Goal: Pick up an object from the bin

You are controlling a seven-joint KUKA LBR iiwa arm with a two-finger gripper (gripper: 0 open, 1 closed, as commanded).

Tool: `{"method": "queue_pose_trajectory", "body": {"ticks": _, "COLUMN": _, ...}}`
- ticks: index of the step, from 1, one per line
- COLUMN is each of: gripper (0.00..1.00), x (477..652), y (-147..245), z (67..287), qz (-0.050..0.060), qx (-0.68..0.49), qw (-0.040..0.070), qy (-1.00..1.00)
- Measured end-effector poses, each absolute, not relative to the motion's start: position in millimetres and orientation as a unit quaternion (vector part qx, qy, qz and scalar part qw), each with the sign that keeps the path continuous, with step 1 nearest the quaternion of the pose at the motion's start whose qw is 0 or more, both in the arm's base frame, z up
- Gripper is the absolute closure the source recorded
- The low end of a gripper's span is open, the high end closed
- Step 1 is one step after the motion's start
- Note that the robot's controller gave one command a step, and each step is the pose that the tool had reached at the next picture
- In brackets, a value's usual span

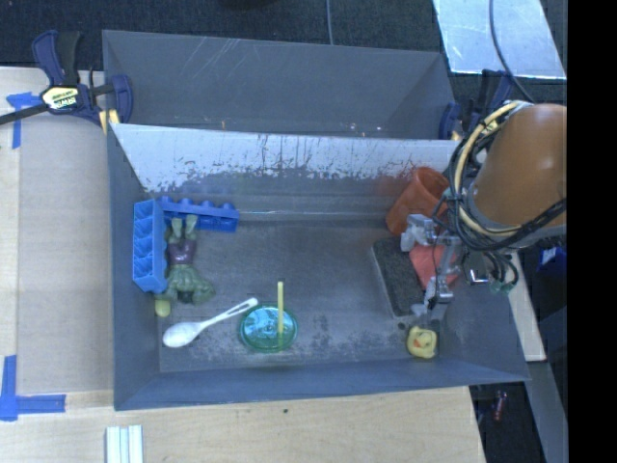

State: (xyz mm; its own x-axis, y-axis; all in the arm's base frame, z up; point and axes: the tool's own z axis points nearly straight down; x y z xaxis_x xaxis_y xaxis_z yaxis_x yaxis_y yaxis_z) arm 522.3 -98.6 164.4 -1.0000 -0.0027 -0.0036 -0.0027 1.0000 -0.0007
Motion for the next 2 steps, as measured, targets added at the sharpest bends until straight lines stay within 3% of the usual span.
{"method": "queue_pose_trajectory", "body": {"ticks": 1, "gripper": 0.00, "x": 522.3, "y": -98.6, "z": 164.4, "qz": 0.000, "qx": -0.001, "qw": 0.002, "qy": 1.000}}
{"method": "queue_pose_trajectory", "body": {"ticks": 2, "gripper": 0.00, "x": 547.9, "y": -116.8, "z": 154.6, "qz": 0.000, "qx": 0.028, "qw": 0.004, "qy": 1.000}}
